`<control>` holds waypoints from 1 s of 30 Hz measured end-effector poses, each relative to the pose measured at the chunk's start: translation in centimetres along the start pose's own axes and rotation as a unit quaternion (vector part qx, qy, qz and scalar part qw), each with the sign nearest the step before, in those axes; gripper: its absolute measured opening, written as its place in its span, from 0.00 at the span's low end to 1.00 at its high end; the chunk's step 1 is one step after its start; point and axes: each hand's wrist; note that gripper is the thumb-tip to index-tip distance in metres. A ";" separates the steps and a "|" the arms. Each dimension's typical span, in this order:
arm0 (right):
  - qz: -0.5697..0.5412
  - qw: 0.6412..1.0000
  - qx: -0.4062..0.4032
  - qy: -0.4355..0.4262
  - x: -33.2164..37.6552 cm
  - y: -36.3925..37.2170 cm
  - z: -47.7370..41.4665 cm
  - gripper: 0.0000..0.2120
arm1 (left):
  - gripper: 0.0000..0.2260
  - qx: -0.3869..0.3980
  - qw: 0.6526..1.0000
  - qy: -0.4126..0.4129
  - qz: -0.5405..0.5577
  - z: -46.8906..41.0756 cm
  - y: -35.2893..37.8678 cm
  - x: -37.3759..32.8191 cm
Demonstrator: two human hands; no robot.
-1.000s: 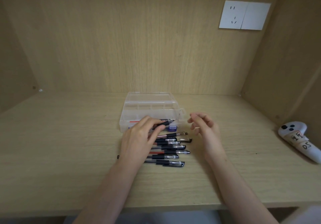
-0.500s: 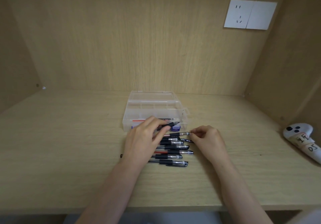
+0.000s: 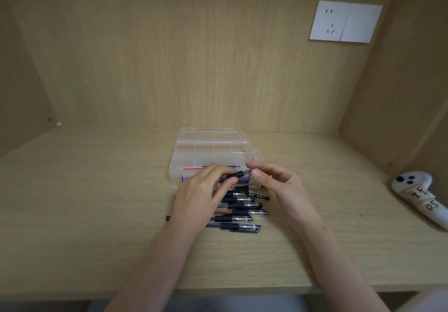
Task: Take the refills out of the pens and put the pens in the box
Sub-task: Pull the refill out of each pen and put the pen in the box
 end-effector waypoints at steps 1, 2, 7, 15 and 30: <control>-0.010 1.000 0.003 0.001 0.0 0.0 0.0 0.12 | 0.14 0.002 1.000 0.004 0.000 0.0 0.0 0.0; -0.018 1.000 0.007 0.003 0.1 0.1 0.0 0.11 | 0.14 0.002 1.000 0.007 0.002 0.0 0.0 0.0; -0.031 0.999 0.026 0.005 0.1 0.3 0.0 0.08 | 0.13 -0.003 1.000 0.009 0.012 0.0 0.0 -0.1; -0.251 0.956 -0.140 -0.058 0.1 -1.9 -0.9 0.04 | 0.13 -0.025 1.000 -0.005 0.011 0.0 -0.1 0.0; 0.353 0.911 -0.187 0.103 -1.4 -5.2 -4.5 0.13 | 0.13 0.006 1.000 -0.017 -0.006 0.1 -0.2 0.1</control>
Point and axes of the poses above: each hand's wrist, its own z-axis away from the middle knuckle, its own y-axis out of the palm, x = y × z, and after that the axes turned 7 degrees about -z, right-handed
